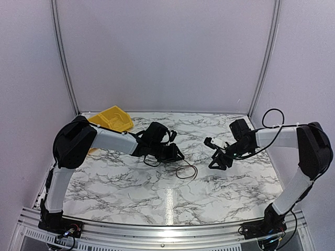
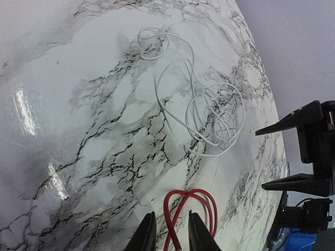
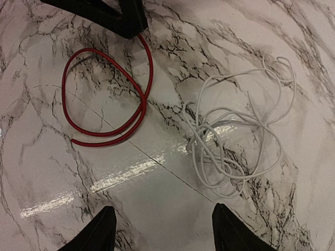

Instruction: Untangle the cables

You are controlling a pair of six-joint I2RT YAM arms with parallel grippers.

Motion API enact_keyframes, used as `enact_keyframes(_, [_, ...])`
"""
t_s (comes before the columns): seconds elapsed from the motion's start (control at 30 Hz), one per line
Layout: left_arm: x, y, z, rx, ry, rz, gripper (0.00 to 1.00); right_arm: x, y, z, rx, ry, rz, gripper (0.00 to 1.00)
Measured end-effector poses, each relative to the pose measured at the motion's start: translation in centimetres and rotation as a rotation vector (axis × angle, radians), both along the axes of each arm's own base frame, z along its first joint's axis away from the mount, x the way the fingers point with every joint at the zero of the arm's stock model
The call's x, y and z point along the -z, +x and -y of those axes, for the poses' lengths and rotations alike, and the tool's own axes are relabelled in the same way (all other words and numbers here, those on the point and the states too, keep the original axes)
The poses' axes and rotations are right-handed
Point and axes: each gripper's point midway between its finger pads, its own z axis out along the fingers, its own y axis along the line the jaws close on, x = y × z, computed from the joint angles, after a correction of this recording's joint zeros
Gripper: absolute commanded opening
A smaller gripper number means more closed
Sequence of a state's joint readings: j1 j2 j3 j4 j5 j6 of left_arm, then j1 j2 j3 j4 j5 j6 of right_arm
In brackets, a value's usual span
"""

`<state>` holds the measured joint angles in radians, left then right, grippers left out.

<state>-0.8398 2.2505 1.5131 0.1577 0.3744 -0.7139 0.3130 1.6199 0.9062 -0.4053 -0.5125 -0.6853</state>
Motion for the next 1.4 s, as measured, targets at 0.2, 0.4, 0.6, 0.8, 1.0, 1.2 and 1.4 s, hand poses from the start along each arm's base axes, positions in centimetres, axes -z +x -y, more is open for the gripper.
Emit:
enact_keyframes(0.2, [0.3,-0.5,0.2,0.016,0.002,-0.011,0.01,0.0,-0.1,-0.1,-0.003,-0.003,0.000,0.63])
enact_keyframes(0.4, [0.1,-0.5,0.4,0.018,-0.004,-0.007,0.00,0.0,-0.4,-0.5,-0.016,-0.001,-0.004,0.61])
enact_keyframes(0.6, [-0.3,-0.6,0.6,0.025,-0.017,0.024,0.00,-0.3,-1.2,-3.2,-0.063,0.047,-0.060,0.64])
enact_keyframes(0.8, [-2.2,-1.3,1.0,0.033,-0.045,0.073,0.00,-0.1,-0.7,-4.3,-0.034,0.079,-0.118,0.63])
enact_keyframes(1.0, [-4.6,-1.2,1.5,0.031,-0.096,0.124,0.00,0.4,-0.8,-4.3,-0.011,0.082,-0.154,0.57])
enact_keyframes(1.2, [-4.9,-1.2,1.7,0.030,-0.108,0.135,0.00,0.2,-0.9,-4.6,-0.012,0.105,-0.175,0.27])
enact_keyframes(1.4, [-4.7,-1.4,1.7,0.032,-0.106,0.135,0.00,0.0,-1.3,-4.9,-0.020,0.121,-0.194,0.03])
